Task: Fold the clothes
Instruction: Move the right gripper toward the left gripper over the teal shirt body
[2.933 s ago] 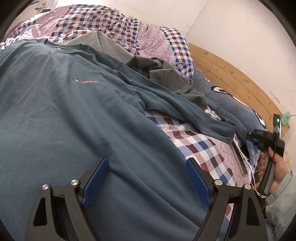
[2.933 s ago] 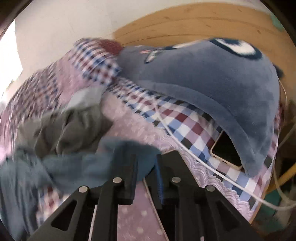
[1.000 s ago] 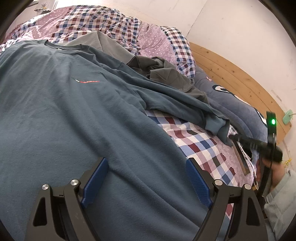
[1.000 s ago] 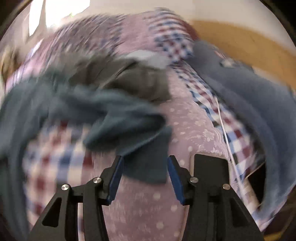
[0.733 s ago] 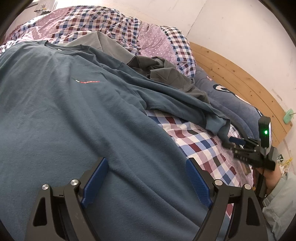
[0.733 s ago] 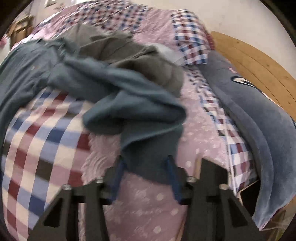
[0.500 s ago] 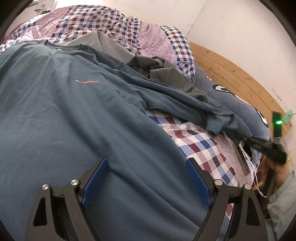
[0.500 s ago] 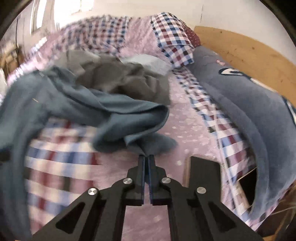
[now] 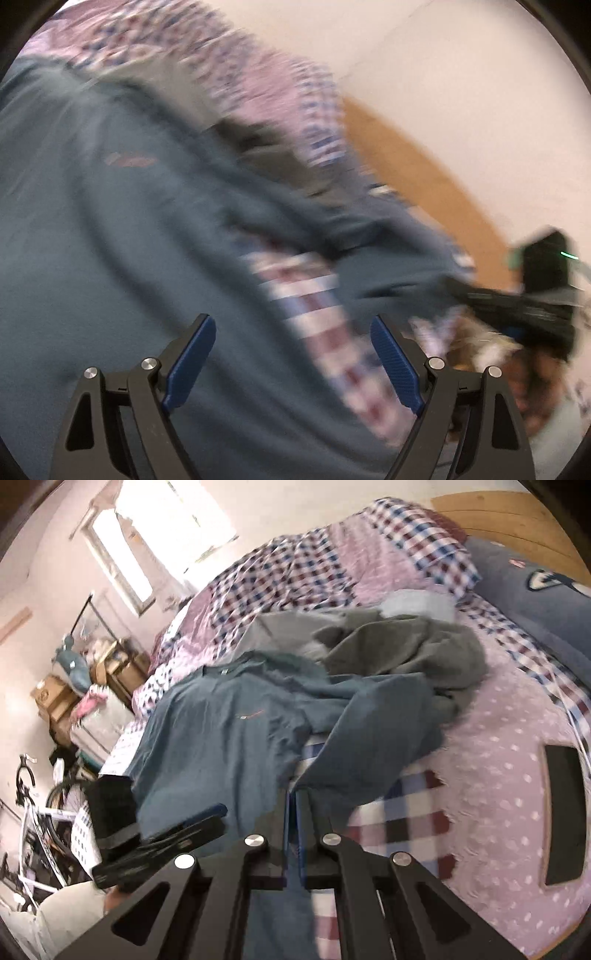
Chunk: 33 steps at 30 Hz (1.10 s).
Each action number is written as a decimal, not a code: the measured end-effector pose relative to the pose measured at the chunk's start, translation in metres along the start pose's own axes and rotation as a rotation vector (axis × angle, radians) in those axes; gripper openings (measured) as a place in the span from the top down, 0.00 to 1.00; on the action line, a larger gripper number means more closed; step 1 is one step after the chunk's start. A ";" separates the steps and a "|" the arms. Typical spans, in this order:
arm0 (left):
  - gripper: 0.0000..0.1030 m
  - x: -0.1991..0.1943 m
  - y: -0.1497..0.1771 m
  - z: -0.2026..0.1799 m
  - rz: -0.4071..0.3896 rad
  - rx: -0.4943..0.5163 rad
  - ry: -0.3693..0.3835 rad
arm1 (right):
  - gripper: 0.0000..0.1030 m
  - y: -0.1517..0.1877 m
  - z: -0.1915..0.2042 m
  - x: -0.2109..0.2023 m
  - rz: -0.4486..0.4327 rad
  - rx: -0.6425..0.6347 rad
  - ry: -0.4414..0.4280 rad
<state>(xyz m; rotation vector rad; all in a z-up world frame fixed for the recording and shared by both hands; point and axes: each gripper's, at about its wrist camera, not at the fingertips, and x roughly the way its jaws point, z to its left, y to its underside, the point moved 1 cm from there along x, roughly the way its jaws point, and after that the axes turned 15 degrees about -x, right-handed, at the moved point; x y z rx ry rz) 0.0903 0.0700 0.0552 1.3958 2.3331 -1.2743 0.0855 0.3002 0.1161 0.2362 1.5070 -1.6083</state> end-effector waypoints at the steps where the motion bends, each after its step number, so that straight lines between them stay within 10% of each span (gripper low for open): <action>1: 0.14 -0.004 0.000 -0.005 -0.003 0.019 0.027 | 0.98 -0.003 0.005 0.006 0.010 -0.007 -0.005; 6: 0.14 -0.016 0.002 -0.027 0.009 0.101 0.139 | 0.98 -0.012 0.012 0.027 0.033 0.048 -0.076; 14: 0.14 0.003 0.004 -0.019 0.063 0.073 0.100 | 0.95 -0.030 0.047 0.058 0.104 -0.025 -0.145; 18: 0.14 0.029 0.005 0.010 0.144 -0.055 0.042 | 0.85 -0.037 0.059 0.091 0.134 -0.182 -0.023; 23: 0.15 0.042 0.007 0.030 0.157 -0.162 0.041 | 0.58 -0.031 0.029 0.116 0.088 -0.050 -0.065; 33: 0.15 0.033 -0.008 0.056 0.124 -0.394 0.183 | 0.52 -0.026 0.015 0.104 0.026 -0.213 0.035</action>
